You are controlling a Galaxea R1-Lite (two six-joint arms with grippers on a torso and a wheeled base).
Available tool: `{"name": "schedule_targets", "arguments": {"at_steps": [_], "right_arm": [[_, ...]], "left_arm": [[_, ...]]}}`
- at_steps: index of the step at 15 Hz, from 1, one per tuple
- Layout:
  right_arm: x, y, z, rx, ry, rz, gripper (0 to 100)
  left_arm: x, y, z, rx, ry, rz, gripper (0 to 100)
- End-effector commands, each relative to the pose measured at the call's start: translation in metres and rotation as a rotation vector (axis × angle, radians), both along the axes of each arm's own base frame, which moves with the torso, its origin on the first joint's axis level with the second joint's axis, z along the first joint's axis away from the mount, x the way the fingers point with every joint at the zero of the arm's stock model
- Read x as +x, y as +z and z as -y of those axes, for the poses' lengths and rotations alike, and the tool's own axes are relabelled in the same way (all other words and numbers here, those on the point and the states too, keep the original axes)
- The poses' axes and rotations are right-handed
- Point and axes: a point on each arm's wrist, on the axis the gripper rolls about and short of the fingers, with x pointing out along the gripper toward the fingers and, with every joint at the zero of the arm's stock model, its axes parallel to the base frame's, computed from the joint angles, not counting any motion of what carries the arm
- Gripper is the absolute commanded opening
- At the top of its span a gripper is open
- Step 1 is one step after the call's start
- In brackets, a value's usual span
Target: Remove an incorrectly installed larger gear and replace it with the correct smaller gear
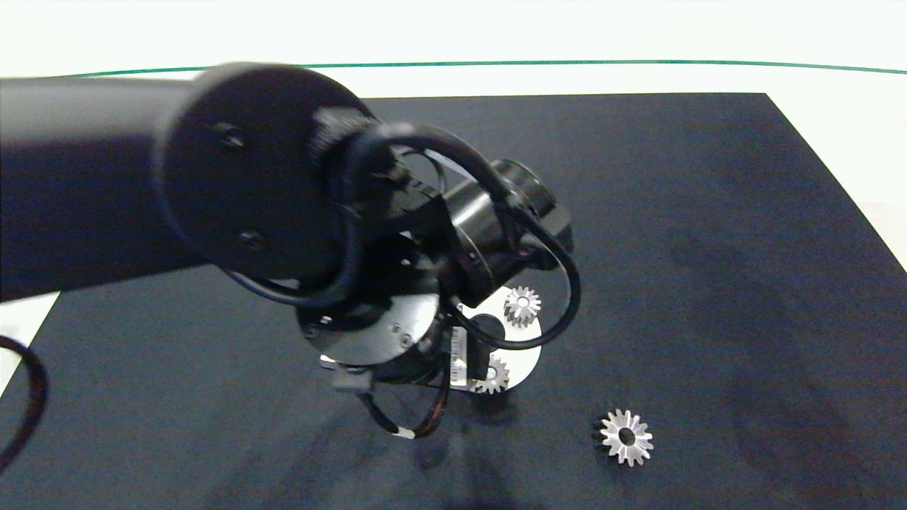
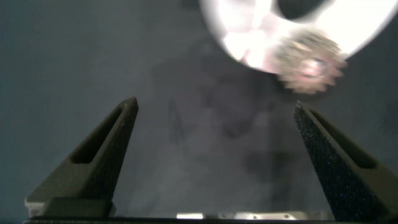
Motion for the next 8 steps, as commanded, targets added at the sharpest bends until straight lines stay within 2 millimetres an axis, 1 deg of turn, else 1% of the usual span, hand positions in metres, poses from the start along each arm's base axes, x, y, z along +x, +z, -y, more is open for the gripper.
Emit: {"name": "schedule_targets", "arguments": {"at_steps": [1, 2, 3, 5, 6, 7, 8], "right_arm": [[0.007, -0.002, -0.001, -0.006, 0.001, -0.026, 100], [0.011, -0.004, -0.001, -0.010, -0.002, -0.039, 100], [0.015, -0.005, -0.001, -0.011, -0.009, -0.050, 100], [0.018, -0.006, -0.001, -0.020, -0.019, -0.055, 100], [0.023, -0.008, -0.002, -0.023, -0.023, -0.071, 100], [0.024, -0.009, -0.002, -0.023, -0.023, -0.077, 100], [0.025, -0.011, -0.002, -0.026, -0.022, -0.088, 100]], "left_arm": [[-0.027, 0.047, -0.079, -0.113, 0.165, 0.081, 100], [-0.036, 0.050, -0.099, -0.119, 0.195, 0.097, 100], [-0.041, 0.050, -0.118, -0.107, 0.236, 0.108, 100], [-0.036, 0.048, -0.134, -0.134, 0.309, 0.140, 100], [-0.033, 0.052, -0.141, -0.141, 0.316, 0.166, 100], [-0.037, 0.058, -0.150, -0.144, 0.309, 0.189, 100], [-0.045, 0.062, -0.156, -0.154, 0.296, 0.206, 100]]}}
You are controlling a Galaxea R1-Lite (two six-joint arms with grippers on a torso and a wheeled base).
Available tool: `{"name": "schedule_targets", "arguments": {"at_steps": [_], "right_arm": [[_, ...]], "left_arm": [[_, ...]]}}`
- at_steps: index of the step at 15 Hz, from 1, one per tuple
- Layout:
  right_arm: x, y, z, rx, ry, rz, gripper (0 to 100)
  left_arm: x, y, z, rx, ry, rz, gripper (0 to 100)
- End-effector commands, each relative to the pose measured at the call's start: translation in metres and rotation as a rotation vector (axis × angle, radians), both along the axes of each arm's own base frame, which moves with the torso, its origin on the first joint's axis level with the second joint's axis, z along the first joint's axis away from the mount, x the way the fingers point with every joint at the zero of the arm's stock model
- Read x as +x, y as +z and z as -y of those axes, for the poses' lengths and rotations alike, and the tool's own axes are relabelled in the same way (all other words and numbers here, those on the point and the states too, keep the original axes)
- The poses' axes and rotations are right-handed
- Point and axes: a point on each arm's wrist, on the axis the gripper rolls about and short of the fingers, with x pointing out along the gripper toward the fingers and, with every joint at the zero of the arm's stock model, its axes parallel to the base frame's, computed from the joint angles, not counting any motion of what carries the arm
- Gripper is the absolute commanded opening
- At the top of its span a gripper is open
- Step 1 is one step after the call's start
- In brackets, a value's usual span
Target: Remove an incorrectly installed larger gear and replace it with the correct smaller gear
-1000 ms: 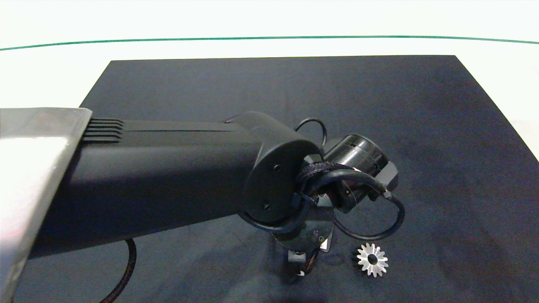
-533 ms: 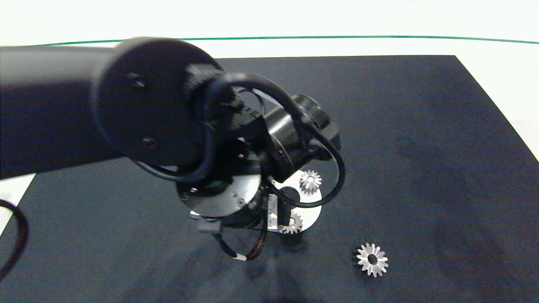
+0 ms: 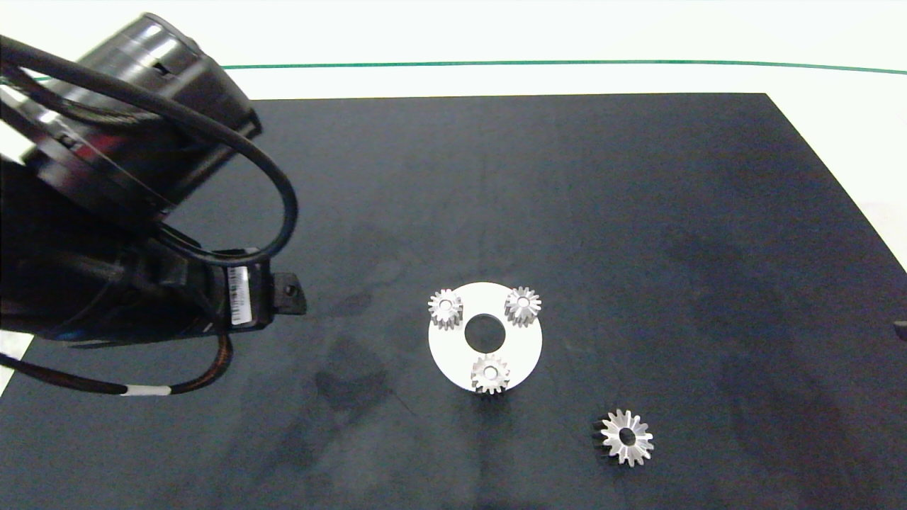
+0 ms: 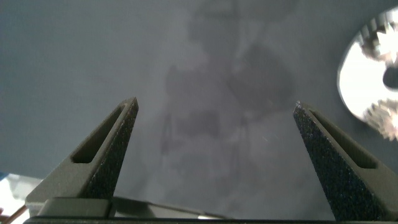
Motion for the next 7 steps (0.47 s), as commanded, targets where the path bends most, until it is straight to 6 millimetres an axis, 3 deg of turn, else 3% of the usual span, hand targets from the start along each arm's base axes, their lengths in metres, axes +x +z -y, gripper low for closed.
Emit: {"name": "schedule_targets", "arguments": {"at_steps": [1, 4, 7], "right_arm": [[0.010, -0.006, -0.001, -0.008, 0.001, -0.043, 100], [0.019, -0.012, -0.002, -0.013, 0.003, -0.069, 100], [0.021, -0.014, -0.003, -0.015, 0.004, -0.069, 100]], "left_arm": [[-0.025, 0.018, -0.032, -0.048, 0.020, 0.085, 100], [-0.049, 0.028, -0.047, -0.070, -0.027, 0.136, 100], [-0.054, 0.031, -0.051, -0.069, -0.034, 0.148, 100]]}}
